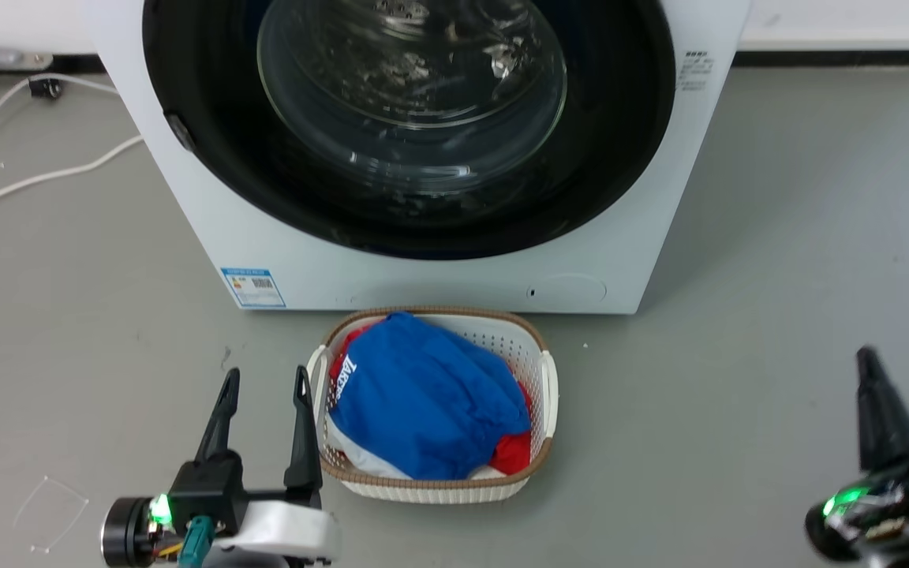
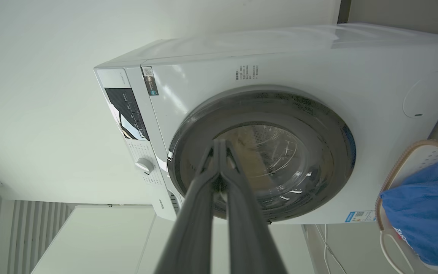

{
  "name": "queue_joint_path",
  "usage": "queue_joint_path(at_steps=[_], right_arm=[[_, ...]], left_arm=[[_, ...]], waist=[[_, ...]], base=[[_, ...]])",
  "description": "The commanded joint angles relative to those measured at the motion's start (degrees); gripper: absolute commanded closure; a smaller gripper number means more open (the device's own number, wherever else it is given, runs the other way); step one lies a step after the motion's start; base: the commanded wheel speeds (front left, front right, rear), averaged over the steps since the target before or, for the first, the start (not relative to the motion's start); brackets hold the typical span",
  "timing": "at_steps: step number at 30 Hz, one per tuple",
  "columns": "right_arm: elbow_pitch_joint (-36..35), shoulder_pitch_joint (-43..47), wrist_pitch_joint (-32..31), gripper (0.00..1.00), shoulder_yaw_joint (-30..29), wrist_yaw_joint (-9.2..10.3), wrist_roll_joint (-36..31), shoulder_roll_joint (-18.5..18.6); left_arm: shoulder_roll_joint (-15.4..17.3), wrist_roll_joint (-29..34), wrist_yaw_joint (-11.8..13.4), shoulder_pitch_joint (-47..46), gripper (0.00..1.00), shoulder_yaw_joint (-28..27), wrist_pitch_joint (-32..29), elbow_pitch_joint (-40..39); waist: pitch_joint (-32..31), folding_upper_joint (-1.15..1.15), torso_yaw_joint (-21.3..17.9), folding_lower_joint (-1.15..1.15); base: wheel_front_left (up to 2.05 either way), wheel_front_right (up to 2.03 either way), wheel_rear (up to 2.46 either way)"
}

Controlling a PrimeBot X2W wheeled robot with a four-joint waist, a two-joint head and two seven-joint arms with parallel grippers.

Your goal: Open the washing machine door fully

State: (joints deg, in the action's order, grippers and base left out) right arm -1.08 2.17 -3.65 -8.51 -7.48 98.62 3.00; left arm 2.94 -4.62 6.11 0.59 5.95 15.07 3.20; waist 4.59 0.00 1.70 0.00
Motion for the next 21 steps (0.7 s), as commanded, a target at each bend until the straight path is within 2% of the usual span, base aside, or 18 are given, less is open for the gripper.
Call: queue_joint_path(at_steps=[1, 10, 16, 21], right_arm=[[1.0, -3.3, -0.8, 1.0, -1.5, -0.02, 0.4, 0.7], [8.8, -19.9, -5.5, 1.0, -8.1, -0.02, 1.0, 6.3], [14.9, -32.2, -7.8, 1.0, -7.6, -0.02, -1.9, 10.8], [17.4, -41.3, -9.0, 1.0, -6.2, -0.02, -3.6, 12.7]], left_arm=[[-0.1, 0.5, -0.1, -1.6, 0.0, 0.2, 0.2, -0.5], [-0.1, 0.9, -0.8, -7.6, 0.0, 1.1, 0.2, -1.9], [-0.1, 0.6, -0.2, -11.6, 0.0, 1.0, 0.1, -3.4], [-0.1, 1.0, -0.8, -14.1, 0.0, 0.8, 0.2, -4.1]], waist=[[2.2, 0.0, 0.3, 0.0], [10.0, 0.0, 2.4, 0.0], [16.0, 0.0, 2.9, 0.0], [20.3, 0.0, 3.4, 0.0]], base=[[0.0, 0.0, 0.0], [0.0, 0.0, 0.0], [0.0, 0.0, 0.0], [0.0, 0.0, 0.0]])
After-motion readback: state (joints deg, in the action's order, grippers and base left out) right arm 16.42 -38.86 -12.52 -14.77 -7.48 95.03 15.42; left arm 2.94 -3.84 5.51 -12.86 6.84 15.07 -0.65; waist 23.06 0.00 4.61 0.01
